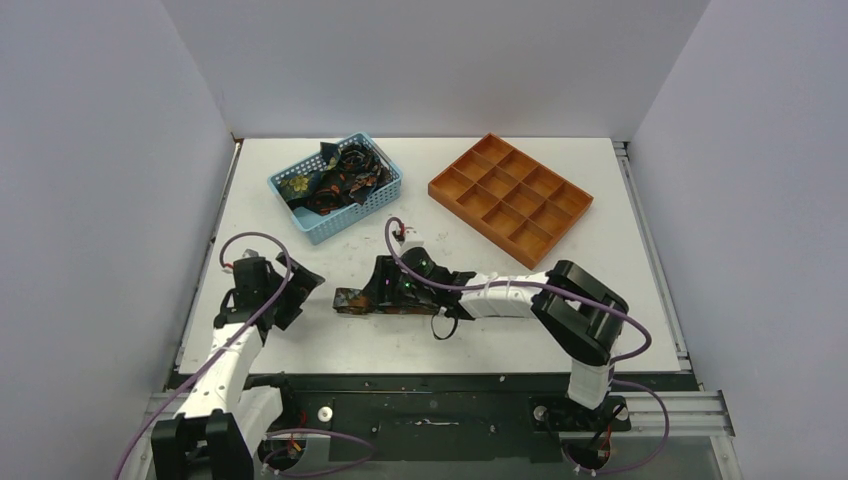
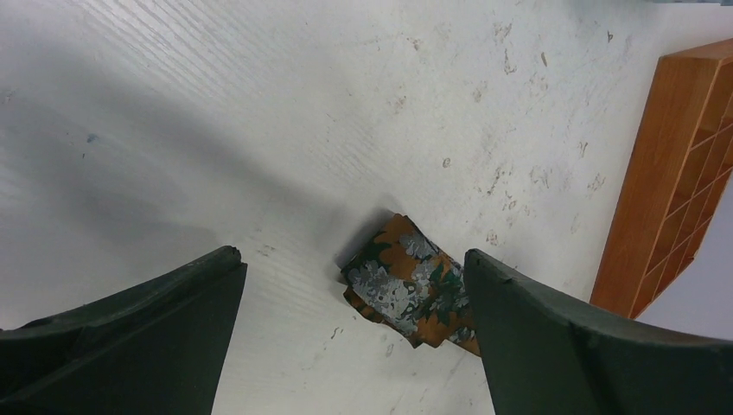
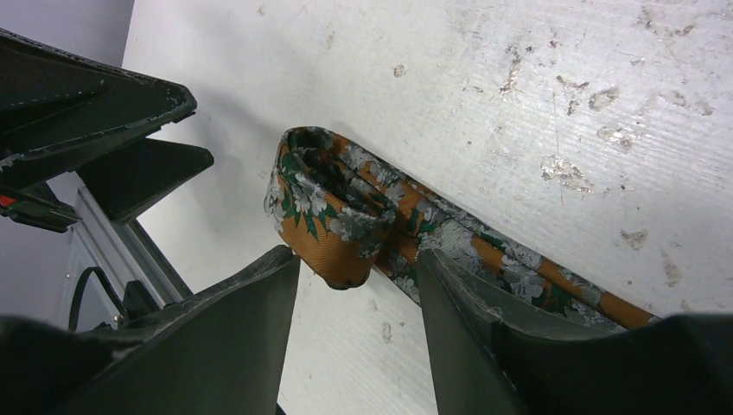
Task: Roll the ties
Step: Roll the tie at the center of the board.
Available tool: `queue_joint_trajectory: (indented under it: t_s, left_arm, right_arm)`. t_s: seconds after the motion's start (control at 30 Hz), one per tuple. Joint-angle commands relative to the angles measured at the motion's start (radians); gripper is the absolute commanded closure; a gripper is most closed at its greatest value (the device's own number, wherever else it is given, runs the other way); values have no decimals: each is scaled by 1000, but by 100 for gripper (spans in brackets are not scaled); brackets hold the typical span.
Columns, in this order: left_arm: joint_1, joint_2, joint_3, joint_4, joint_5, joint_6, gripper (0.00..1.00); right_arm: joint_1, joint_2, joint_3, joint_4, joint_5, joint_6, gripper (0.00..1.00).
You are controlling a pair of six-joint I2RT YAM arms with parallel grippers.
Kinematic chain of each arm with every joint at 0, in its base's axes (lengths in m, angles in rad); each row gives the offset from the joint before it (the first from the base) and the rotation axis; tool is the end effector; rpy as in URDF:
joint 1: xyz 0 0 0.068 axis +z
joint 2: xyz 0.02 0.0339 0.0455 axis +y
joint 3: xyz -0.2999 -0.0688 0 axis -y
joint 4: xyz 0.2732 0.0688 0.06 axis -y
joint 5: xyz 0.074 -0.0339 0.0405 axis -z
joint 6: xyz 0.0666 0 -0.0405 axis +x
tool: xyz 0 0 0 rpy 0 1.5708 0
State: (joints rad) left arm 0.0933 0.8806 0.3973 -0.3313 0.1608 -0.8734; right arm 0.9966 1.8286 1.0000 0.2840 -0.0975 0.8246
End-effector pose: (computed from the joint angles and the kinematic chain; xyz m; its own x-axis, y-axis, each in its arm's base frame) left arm 0.1949 0.0075 0.1693 -0.4785 -0.8047 -0.3514 -0.5440 0.5858 -0.6008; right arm 0.2364 0.3774 0.1700 -0.8378 0.0503 -0.5436 -0.3914 0.6389 0.6623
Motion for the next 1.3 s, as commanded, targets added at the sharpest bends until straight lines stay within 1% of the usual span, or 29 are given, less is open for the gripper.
queue_joint_trajectory:
  t_s: [0.0,0.1,0.3,0.63,0.77,0.8,0.83,0.97,1.1,1.2,1.27]
  left_arm:
    - [9,87,123,-75,13,46,4]
    - [9,143,147,-102,49,93,4]
    - [9,116,110,-37,115,105,4]
    - [0,120,79,43,213,121,3]
    - [-33,122,70,69,222,128,0]
    - [-45,126,69,72,222,130,4]
    - [-58,131,68,77,219,132,6]
    - [-86,162,69,92,225,141,8]
    - [-138,169,77,89,227,158,10]
    - [-177,173,104,58,203,205,10]
    - [-183,204,142,32,218,241,10]
  right_arm:
    - [-14,20,54,52,-32,35,48]
    - [-15,55,78,49,-47,38,50]
    - [-11,99,101,29,-71,30,50]
    - [-42,101,33,14,-58,14,57]
    - [-47,93,5,6,-45,-8,61]
    - [-50,93,-2,8,-46,-11,62]
    - [-52,93,-10,10,-48,-13,63]
    - [-60,93,-37,27,-56,-16,65]
    - [-67,88,-53,32,-55,-25,67]
    - [-73,85,-81,51,-63,-25,68]
    - [-77,85,-96,67,-70,-26,68]
